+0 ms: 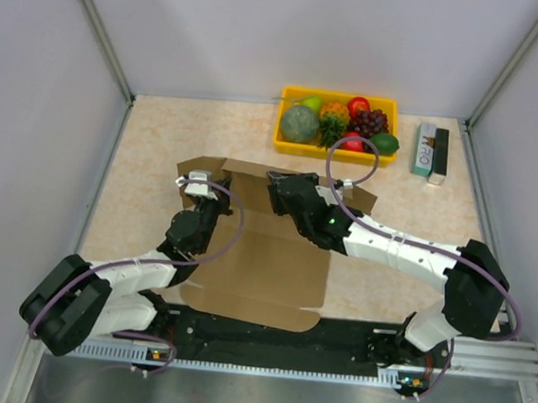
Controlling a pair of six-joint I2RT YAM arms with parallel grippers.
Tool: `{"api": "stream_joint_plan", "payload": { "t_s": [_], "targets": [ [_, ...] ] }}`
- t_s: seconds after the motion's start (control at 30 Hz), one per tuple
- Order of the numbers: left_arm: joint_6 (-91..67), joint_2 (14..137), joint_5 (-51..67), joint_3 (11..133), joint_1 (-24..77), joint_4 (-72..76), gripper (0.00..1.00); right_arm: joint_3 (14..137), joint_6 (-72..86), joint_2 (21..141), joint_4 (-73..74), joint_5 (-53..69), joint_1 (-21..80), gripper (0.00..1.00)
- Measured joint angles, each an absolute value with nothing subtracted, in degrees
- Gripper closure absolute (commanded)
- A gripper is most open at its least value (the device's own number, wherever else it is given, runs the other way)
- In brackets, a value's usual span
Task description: Fold the paper box
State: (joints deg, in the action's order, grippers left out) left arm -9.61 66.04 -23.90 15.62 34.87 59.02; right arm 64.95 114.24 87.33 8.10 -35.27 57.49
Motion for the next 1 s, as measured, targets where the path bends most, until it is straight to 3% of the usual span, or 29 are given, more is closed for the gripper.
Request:
{"api": "stream_joint_plan", "payload": {
  "t_s": [0.27,0.33,0.4,0.43,0.47,0.6,0.8,1.0],
  "targets": [
    [-10.3,66.6,-25.2,14.2,35.4,61.5,1.0,64.9,114.6,87.8,9.5,-36.9,57.0,0.85],
    [-10.6,67.0,-25.2,14.0,35.4,62.1,0.95,64.9,114.7,87.8,9.5,-37.1,56.8,0.94],
    [-10.8,67.0,-25.2,13.8,35.5,62.2,0.81,64.9,114.7,87.8,9.3,-37.2,56.7,1.0],
    [-10.9,67.0,-25.2,13.7,35.5,62.2,0.62,64.9,114.9,87.8,9.2,-37.4,56.6,1.0],
    [-11.0,67.0,-25.0,13.6,35.6,62.2,0.54,64.9,115.1,87.9,9.0,-37.6,56.6,1.0],
    [-12.6,63.8,-22.2,12.6,35.7,60.7,0.32,64.5,114.6,87.7,8.8,-39.1,56.1,1.0],
    [-20.2,36.7,-19.2,11.7,35.7,36.5,0.38,52.1,109.0,82.7,-2.3,-40.1,53.6,1.0],
    [-29.7,22.7,-20.6,12.4,35.2,13.8,0.33,39.3,95.5,75.9,-19.4,-40.3,51.2,1.0]
  ]
}}
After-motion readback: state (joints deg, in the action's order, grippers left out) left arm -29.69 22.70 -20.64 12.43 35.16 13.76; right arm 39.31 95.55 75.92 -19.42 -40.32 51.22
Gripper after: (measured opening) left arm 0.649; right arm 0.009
